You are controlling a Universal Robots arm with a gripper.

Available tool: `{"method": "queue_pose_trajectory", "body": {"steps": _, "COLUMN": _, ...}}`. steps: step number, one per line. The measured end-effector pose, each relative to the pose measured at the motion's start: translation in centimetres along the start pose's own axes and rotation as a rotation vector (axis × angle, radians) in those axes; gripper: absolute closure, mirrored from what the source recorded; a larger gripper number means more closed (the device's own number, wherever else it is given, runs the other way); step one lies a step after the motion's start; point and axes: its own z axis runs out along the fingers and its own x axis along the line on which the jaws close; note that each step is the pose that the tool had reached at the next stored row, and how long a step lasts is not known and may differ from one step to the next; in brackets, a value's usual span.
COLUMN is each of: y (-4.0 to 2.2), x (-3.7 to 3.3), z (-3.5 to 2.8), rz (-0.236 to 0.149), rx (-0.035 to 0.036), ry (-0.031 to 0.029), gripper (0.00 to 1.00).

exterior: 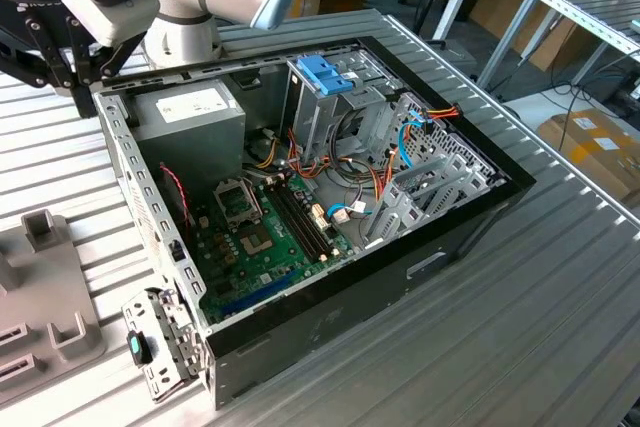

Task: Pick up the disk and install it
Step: 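Reach for the disk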

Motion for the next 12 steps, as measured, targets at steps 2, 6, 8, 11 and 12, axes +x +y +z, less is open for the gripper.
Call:
{"method": "queue_pose_trajectory", "body": {"steps": 2, "y": -0.03, "x": 0.38, "z": 0.00, "rz": 0.000, "rx": -0.0001, "ry": -0.0001, "gripper": 0.89}}
{"method": "queue_pose_trajectory", "body": {"steps": 6, "y": -0.07, "x": 0.92, "z": 0.00, "rz": 0.000, "rx": 0.0000, "ry": 0.0000, "gripper": 0.89}}
{"method": "queue_pose_trajectory", "body": {"steps": 8, "y": -0.09, "x": 1.21, "z": 0.00, "rz": 0.000, "rx": 0.0000, "ry": -0.0001, "gripper": 0.89}}
{"method": "queue_pose_trajectory", "body": {"steps": 11, "y": -0.13, "x": 1.72, "z": 0.00, "rz": 0.000, "rx": -0.0001, "ry": -0.0002, "gripper": 0.89}}
{"method": "queue_pose_trajectory", "body": {"steps": 12, "y": -0.14, "x": 1.85, "z": 0.00, "rz": 0.000, "rx": -0.0001, "ry": -0.0001, "gripper": 0.89}}
